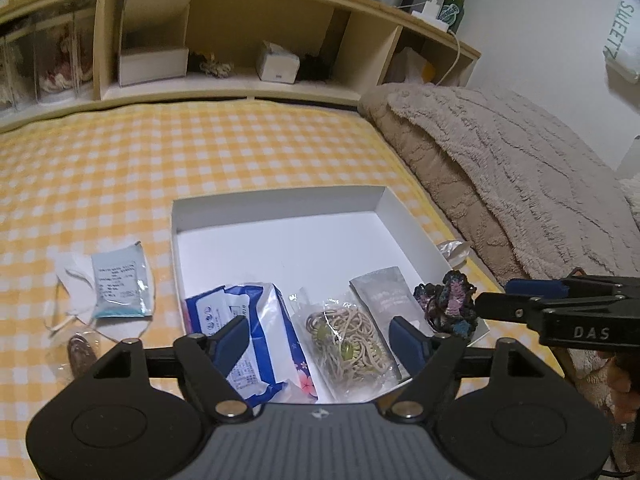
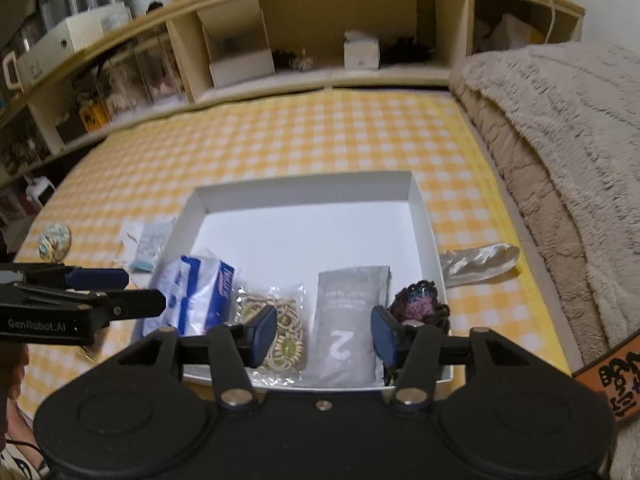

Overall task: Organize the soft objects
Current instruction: 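Lift both tools away from the box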

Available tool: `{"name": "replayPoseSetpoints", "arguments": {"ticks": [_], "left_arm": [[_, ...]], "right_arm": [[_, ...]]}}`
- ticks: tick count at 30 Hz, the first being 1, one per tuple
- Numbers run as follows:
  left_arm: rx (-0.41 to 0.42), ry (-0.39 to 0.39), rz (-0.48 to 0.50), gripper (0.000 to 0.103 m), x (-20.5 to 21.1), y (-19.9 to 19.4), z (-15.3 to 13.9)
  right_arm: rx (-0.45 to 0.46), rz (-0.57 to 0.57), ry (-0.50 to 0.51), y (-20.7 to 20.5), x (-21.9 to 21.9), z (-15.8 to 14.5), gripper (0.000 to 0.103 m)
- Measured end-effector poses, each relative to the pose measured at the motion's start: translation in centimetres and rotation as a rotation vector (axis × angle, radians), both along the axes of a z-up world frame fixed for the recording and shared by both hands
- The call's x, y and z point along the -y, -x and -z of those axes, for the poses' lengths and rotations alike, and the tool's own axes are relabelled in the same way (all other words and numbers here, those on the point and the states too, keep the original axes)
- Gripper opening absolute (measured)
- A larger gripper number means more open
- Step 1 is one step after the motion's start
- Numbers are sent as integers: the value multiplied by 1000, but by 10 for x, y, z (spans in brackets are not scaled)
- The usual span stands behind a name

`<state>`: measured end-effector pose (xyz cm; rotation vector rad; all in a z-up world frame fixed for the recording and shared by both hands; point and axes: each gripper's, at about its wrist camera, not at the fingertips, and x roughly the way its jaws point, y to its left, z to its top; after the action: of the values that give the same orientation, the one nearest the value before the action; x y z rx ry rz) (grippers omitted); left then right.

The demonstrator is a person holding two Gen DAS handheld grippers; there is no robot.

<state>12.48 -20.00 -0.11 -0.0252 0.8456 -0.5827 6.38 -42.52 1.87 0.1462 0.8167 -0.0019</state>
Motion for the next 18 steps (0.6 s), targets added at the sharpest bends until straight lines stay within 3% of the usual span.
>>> {"name": "replayPoseSetpoints", "arguments": {"ticks": [8,16,18], "left_arm": [[59,-8,-15,101,-15,21,-22],[127,-15,-42,103,-35,41,-37],[136,-19,-48,103,-39,45,-39]], "right_arm": [[74,19,1,29,-8,-23,67],[120,59,34,53,-18,-35,82],[130,66,40,57,-22,-38,92]]}}
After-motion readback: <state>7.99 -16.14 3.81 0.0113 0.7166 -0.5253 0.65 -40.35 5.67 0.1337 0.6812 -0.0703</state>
